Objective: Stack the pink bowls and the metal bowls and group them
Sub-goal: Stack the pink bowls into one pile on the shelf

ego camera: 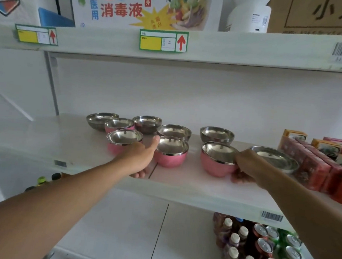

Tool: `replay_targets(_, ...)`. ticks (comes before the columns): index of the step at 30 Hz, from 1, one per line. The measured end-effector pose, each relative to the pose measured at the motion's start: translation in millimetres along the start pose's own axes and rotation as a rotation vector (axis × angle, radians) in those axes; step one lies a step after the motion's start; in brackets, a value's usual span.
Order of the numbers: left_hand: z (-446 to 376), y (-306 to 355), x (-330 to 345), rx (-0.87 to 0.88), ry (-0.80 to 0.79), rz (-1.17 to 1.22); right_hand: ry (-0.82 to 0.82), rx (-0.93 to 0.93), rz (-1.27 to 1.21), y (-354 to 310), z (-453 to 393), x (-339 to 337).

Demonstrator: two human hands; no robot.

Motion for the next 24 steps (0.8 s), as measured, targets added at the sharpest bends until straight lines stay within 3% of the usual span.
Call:
replay_targets(5,-15.4,2.2,26.6,-0.199,-0.071,0.247,-0.014,0.011,-0.031,5.3,4.4,-9.1)
replay_targets(11,-21.6,6.0,42.3,-0.285,-0.169,0.462,-0.035,0.004,-0.099,8.8,5.5,-11.9)
replay_targets(24,25.3,-10.9,-19.0,-0.234,-0.123,0.377,-0.166,-0.130,-0.212,-24.9,-3.3,7.5)
Point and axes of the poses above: each hand's wrist, its own z-axis away from the middle knuckle, its own x-axis out of the palm, y = z × x, the point moved 8 cm from there along -z, towards the middle knuckle, and after that the axes turned 12 degrees about y, right-handed, at the moved point
